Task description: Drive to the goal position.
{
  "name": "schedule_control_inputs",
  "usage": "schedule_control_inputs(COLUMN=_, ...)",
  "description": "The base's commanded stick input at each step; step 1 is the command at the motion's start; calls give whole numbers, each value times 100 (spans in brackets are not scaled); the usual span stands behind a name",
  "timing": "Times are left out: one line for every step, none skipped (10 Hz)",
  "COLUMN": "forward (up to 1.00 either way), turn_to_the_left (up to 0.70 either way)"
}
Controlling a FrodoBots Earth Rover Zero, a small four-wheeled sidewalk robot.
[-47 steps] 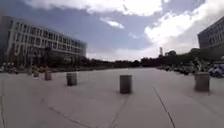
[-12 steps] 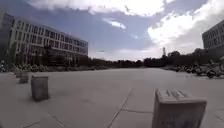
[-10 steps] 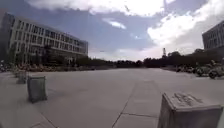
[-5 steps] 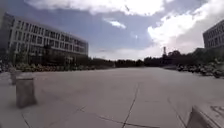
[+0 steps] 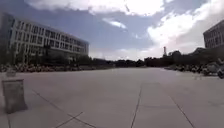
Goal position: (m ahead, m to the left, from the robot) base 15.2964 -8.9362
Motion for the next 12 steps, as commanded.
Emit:
schedule_control_inputs(forward=50, turn_to_the_left=1)
schedule_control_inputs(forward=50, turn_to_the_left=1)
schedule_control_inputs(forward=50, turn_to_the_left=1)
schedule_control_inputs(forward=50, turn_to_the_left=1)
schedule_control_inputs(forward=50, turn_to_the_left=1)
schedule_control_inputs(forward=50, turn_to_the_left=1)
schedule_control_inputs(forward=50, turn_to_the_left=1)
schedule_control_inputs(forward=50, turn_to_the_left=1)
schedule_control_inputs(forward=50, turn_to_the_left=1)
schedule_control_inputs(forward=50, turn_to_the_left=1)
schedule_control_inputs(forward=50, turn_to_the_left=1)
schedule_control_inputs(forward=50, turn_to_the_left=-20)
